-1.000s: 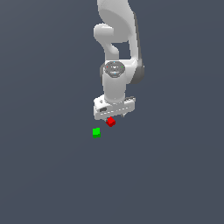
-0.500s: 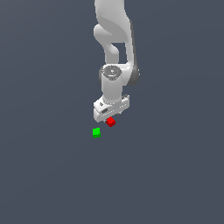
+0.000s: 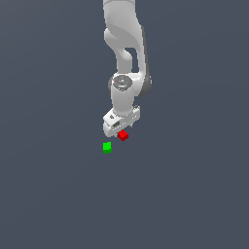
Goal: Stack the red cube on top of the green cube.
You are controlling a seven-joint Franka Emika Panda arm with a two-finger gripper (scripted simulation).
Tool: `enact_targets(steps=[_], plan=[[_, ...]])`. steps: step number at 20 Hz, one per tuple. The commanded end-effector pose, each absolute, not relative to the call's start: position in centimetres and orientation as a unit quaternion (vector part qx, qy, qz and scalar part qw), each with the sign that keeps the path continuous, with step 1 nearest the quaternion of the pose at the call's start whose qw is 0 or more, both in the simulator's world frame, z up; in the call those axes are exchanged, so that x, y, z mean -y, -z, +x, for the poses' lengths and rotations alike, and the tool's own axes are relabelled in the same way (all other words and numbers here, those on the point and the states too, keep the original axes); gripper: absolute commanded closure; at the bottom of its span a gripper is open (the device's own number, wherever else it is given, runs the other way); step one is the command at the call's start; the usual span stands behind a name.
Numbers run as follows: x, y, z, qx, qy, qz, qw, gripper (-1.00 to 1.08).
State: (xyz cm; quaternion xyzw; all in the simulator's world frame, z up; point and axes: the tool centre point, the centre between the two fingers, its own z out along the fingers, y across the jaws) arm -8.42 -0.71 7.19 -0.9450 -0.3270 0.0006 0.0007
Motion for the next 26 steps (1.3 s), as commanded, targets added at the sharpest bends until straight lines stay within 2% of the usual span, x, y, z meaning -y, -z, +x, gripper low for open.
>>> enact_targets(steps=[1, 8, 23, 24, 26], plan=[[0.8, -7.0, -8.5, 0.333, 0.000, -0.943, 0.000, -0.92], [0.8, -6.6, -8.5, 0.332, 0.000, -0.943, 0.000, -0.92], [0.9, -2.0, -8.5, 0.334, 0.000, -0.943, 0.000, -0.92], [0.9, -2.0, -8.5, 0.334, 0.000, -0.943, 0.000, 1.08], [0.9, -2.0, -8.5, 0.334, 0.000, -0.943, 0.000, 1.08]])
